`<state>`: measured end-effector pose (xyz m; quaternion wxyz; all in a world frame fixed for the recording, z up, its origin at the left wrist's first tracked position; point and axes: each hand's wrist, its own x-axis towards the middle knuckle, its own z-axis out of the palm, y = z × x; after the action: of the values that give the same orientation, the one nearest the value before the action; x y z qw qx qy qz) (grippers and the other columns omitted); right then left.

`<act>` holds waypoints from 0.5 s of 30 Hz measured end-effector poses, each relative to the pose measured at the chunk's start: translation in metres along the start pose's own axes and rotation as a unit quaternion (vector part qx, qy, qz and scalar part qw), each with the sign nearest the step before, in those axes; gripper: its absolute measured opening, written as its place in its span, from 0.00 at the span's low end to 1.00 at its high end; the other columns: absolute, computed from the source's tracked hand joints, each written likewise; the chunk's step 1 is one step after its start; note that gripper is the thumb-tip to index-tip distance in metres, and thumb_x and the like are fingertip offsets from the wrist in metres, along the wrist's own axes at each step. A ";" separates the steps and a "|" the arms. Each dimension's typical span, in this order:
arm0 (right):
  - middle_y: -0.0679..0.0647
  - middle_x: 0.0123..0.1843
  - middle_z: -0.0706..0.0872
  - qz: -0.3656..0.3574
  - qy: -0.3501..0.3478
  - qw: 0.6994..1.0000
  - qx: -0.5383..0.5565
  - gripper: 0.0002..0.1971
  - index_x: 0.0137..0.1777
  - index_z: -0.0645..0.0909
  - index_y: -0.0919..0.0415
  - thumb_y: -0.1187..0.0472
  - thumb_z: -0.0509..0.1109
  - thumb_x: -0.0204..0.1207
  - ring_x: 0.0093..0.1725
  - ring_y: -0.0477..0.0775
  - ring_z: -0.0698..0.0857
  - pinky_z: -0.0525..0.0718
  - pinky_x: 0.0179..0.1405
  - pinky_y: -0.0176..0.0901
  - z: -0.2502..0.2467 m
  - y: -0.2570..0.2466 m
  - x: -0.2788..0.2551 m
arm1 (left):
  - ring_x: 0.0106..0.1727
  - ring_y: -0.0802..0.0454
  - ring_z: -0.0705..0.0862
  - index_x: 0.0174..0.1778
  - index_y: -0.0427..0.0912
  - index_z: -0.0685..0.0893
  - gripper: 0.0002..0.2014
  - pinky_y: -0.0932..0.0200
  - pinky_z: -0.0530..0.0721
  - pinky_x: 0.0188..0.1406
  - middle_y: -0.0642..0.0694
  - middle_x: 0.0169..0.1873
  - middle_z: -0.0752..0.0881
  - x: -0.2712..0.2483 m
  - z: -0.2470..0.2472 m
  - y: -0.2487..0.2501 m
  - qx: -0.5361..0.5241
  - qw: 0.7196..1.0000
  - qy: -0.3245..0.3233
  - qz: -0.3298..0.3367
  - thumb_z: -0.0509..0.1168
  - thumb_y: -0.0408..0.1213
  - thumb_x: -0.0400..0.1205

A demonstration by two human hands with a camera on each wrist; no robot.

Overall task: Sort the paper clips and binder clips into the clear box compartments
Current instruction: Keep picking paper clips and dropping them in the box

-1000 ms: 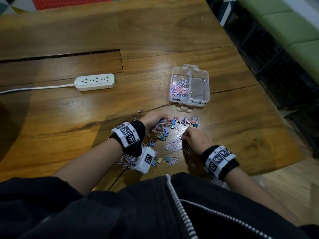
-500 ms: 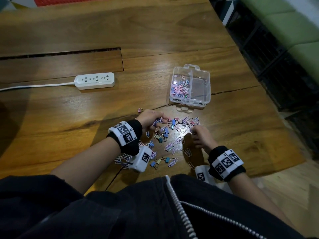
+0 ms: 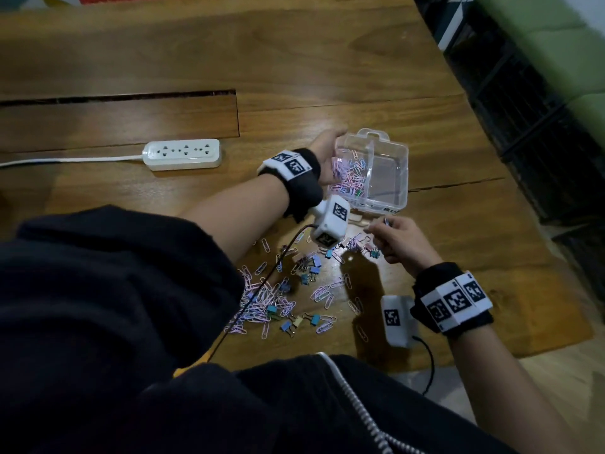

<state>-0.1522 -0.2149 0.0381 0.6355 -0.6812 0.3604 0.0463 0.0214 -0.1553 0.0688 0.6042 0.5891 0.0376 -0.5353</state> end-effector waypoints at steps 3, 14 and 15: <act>0.53 0.29 0.76 -0.002 -0.004 0.998 -0.057 0.08 0.38 0.75 0.60 0.67 0.60 0.79 0.17 0.41 0.67 0.64 0.11 0.28 -0.005 -0.015 0.015 | 0.68 0.47 0.72 0.74 0.38 0.67 0.27 0.50 0.67 0.73 0.46 0.64 0.76 0.003 0.006 -0.002 0.057 0.998 0.008 0.019 0.56 0.50 0.82; 0.51 0.41 0.73 -0.035 0.027 0.999 -0.019 0.10 0.59 0.71 0.60 0.67 0.54 0.81 0.34 0.47 0.75 0.76 0.34 0.36 0.003 -0.060 0.090 | 0.50 0.49 0.80 0.59 0.41 0.79 0.13 0.59 0.81 0.44 0.41 0.53 0.80 -0.015 -0.056 -0.037 0.485 0.862 0.102 0.108 0.58 0.27 0.81; 0.49 0.42 0.73 -0.034 0.018 0.999 -0.020 0.14 0.65 0.70 0.60 0.66 0.53 0.81 0.34 0.45 0.72 0.72 0.34 0.35 0.006 -0.061 0.091 | 0.60 0.44 0.78 0.63 0.41 0.79 0.15 0.54 0.80 0.55 0.39 0.60 0.79 -0.019 -0.064 -0.043 0.568 0.808 0.121 0.096 0.59 0.28 0.80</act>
<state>-0.0496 -0.2526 0.0401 0.6167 -0.7062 0.3472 0.0192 0.0216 -0.0843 0.0334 0.2001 0.8880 -0.2571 -0.3245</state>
